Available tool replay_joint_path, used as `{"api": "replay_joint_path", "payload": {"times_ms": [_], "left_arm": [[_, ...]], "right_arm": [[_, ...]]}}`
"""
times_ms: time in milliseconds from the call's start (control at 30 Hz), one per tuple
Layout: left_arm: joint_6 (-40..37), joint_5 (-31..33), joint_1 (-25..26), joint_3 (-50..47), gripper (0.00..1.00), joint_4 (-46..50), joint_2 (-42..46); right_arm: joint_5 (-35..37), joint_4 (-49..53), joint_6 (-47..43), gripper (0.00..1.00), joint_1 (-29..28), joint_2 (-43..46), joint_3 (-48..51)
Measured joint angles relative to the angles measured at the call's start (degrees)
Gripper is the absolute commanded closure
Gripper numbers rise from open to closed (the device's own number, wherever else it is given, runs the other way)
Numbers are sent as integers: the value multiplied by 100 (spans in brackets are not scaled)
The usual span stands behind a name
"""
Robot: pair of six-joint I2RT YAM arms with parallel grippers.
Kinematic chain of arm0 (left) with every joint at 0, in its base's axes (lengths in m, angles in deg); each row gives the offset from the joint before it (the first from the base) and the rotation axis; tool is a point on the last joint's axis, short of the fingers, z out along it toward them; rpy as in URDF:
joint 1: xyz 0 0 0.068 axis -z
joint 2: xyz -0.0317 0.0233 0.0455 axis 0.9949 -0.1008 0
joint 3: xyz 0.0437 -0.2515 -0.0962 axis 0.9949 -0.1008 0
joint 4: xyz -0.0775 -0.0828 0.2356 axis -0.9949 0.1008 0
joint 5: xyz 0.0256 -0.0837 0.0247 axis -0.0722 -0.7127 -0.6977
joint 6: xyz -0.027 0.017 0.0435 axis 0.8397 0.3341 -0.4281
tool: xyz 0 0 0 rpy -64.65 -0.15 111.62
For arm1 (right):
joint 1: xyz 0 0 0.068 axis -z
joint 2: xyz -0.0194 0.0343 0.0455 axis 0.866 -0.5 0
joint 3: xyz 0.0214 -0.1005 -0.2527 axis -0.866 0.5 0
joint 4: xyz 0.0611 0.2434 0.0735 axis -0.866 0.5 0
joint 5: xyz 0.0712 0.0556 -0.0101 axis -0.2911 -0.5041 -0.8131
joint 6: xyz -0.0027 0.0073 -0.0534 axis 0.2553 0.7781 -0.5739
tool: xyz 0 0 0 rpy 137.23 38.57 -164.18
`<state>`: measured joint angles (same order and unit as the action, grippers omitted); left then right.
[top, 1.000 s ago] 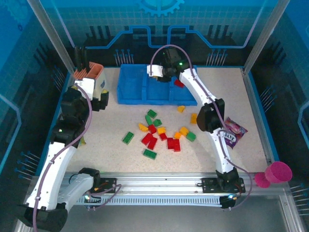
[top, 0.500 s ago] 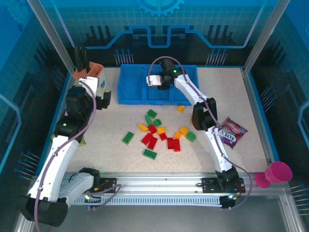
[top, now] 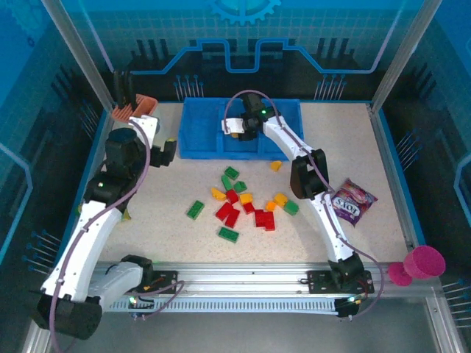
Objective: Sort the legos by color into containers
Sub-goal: Place the lego in the container, then pick up the lego from the middle-left of the table.
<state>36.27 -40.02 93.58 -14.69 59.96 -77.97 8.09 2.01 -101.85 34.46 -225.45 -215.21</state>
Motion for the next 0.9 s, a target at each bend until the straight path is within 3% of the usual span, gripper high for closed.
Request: {"api": "replay_joint_path", "payload": {"times_ms": [167, 467, 667, 900], "left_arm": [[-354, 140, 326, -79, 1, 420, -264], [-748, 140, 1161, -1464, 1, 533, -466], [-793, -120, 1366, -1753, 1, 321, -660], [-684, -337, 1515, -1757, 3, 59, -1486]], "right_arm": [[-90, -52, 55, 37, -55, 186, 151], [-306, -302, 299, 28, -70, 1163, 750], [-367, -1141, 636, 23, -70, 2769, 2253], [-367, -2426, 1353, 19, -70, 4522, 4282]]}}
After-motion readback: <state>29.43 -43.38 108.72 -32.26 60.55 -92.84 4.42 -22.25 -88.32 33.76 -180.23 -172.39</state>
